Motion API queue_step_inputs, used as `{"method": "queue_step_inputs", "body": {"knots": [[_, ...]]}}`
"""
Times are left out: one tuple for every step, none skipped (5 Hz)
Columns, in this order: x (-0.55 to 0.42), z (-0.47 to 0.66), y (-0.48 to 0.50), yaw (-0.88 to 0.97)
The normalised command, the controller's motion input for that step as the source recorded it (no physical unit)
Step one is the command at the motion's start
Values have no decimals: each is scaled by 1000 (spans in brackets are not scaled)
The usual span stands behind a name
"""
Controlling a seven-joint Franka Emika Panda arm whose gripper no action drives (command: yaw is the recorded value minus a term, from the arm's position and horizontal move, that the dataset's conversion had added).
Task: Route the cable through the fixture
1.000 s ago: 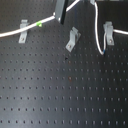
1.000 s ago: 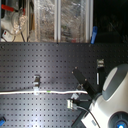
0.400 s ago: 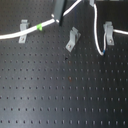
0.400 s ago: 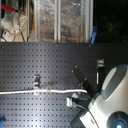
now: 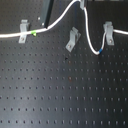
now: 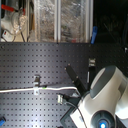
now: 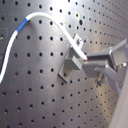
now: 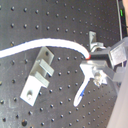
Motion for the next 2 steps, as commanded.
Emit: {"method": "queue_step_inputs", "body": {"knots": [[-79, 326, 73, -1000], [-71, 183, -73, -917]]}}
